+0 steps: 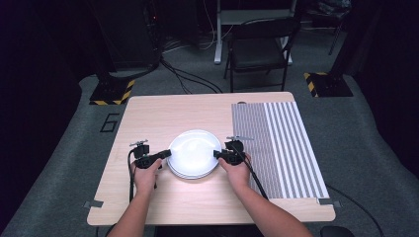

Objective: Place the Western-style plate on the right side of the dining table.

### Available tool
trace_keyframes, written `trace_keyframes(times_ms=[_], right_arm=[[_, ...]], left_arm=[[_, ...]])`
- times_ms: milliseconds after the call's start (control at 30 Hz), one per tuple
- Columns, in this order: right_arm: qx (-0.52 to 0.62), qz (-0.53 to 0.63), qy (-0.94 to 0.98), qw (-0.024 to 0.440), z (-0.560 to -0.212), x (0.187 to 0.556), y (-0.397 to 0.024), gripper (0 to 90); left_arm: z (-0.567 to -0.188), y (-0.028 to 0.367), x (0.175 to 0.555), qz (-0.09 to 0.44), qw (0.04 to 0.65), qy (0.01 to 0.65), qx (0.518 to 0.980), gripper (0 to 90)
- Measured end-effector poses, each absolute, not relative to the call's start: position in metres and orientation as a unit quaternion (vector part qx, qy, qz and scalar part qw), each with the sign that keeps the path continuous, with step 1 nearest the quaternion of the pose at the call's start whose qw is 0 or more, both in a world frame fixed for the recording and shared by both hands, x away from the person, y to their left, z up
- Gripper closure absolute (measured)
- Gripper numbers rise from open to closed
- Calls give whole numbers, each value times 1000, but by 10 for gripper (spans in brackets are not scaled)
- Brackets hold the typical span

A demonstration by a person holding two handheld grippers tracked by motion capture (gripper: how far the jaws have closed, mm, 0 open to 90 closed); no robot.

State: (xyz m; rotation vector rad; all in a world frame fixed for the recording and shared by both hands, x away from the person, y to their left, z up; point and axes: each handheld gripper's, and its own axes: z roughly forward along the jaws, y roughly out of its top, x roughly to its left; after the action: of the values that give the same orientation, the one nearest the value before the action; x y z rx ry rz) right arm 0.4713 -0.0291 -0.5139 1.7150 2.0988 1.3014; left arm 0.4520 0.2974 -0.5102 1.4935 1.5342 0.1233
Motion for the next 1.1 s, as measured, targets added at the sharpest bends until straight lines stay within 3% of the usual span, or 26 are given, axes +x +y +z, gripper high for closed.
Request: trace_keyframes(times_ms=[1100], right_arm=[[582,451,673,73,-500,466,-63,621]], left_arm=[[-515,268,457,25,487,610,625,732]])
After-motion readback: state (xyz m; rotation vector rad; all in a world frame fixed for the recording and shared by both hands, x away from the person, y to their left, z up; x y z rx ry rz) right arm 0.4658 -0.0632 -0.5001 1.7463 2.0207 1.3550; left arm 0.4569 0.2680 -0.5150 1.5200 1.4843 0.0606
